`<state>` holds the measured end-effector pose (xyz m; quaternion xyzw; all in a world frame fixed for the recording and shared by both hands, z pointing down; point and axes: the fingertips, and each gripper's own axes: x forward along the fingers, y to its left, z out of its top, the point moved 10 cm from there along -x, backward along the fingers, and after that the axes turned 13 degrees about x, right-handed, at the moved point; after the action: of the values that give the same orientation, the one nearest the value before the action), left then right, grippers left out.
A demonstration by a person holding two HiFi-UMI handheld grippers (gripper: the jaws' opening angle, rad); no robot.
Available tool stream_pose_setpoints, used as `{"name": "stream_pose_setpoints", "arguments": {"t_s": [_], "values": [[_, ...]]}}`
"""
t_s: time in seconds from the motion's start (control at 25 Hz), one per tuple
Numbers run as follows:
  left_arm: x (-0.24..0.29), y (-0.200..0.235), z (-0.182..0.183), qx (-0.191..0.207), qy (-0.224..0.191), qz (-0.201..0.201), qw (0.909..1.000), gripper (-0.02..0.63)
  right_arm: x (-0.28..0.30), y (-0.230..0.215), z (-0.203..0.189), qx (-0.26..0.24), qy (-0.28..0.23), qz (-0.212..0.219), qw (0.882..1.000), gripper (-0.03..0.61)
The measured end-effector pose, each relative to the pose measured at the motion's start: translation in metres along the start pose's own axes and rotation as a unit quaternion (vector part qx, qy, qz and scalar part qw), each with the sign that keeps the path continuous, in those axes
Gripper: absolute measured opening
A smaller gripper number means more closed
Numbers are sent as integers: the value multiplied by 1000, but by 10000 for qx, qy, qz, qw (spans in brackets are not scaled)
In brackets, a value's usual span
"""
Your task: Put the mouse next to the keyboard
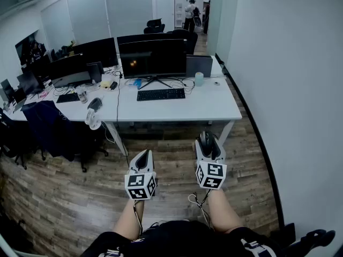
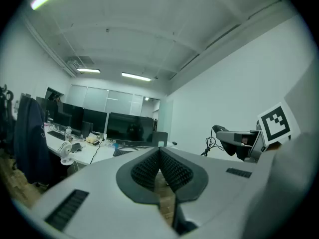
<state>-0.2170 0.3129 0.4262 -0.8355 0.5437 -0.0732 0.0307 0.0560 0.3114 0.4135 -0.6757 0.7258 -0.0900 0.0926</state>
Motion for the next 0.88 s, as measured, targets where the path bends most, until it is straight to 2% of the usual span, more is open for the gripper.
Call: {"name": "stream_pose_setpoints", "arguments": {"t_s": [0.32,0.88], "values": [[-5,-27,12,145,-59,-2,9999,12,-19,-25,9,43,1,8,10000,285],[20,-78,29,373,-74,21,9993,12,-17,-73,23,39,46,382,9993,285]]}}
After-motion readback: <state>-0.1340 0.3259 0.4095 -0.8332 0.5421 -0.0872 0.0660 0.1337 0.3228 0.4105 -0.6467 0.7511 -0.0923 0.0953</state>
